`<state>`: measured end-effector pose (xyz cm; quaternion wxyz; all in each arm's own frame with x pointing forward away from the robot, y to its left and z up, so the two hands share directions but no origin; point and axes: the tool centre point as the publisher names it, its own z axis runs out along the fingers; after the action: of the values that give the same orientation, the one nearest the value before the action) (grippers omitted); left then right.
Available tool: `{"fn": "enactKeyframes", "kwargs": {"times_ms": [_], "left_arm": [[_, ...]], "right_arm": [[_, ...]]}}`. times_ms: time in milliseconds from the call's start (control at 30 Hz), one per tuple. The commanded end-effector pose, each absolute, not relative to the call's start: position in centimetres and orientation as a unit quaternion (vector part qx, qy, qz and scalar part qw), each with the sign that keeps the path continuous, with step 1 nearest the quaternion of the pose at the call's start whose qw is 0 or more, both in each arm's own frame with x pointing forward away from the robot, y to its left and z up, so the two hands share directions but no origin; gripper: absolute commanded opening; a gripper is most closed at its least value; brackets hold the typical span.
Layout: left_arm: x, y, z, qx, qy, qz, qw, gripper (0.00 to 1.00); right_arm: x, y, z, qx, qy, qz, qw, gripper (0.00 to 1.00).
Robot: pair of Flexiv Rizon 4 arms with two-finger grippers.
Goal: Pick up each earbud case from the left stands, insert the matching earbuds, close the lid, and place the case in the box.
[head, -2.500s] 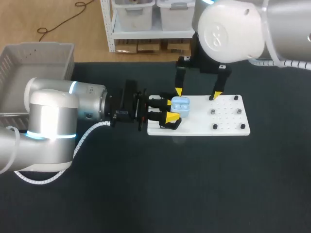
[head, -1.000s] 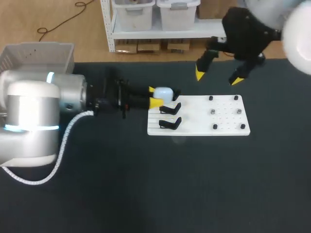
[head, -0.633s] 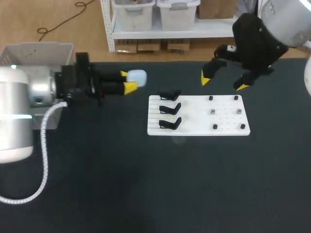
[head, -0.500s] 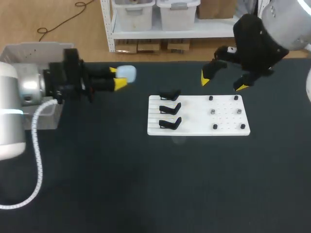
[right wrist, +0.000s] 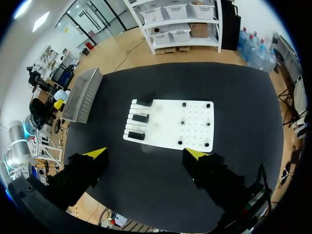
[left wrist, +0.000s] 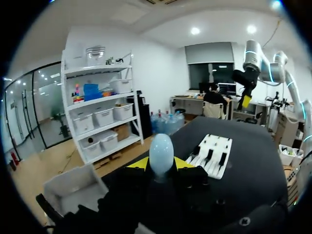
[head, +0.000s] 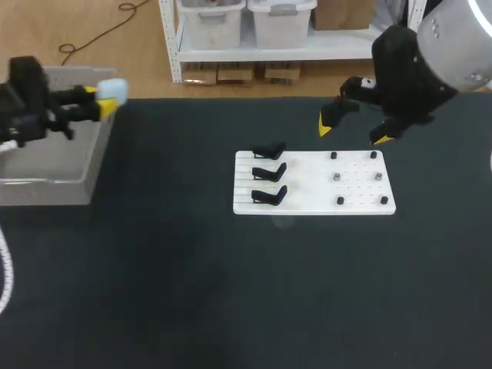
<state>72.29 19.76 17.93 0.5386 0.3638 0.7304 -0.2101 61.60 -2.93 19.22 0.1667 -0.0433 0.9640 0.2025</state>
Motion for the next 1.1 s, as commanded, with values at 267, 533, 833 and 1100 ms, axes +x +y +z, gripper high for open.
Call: {"fn": "enactKeyframes", "kwargs": {"times_ms": [267,533,833,1100], "left_arm": [[74.6,24.6,17.1,0.226,0.783,-0.009,0.579,0.00],[74.9,29.6,14.8,0.174,0.811,0.024,0.558,0.00],[75.6,31.9,13.4,0.155,0.819,0.021,0.552,0.00],[75.7,31.8,13.5,0.151,0.817,0.012,0.557,1.00]], "right_arm": [[61.3,-3.0,19.2,-0.041,0.963,0.201,0.173,1.00],[61.3,-3.0,19.2,-0.041,0.963,0.201,0.173,1.00],[61.3,-3.0,19.2,-0.041,0.963,0.201,0.173,1.00],[61.3,-3.0,19.2,-0.041,0.963,0.201,0.173,1.00]]}}
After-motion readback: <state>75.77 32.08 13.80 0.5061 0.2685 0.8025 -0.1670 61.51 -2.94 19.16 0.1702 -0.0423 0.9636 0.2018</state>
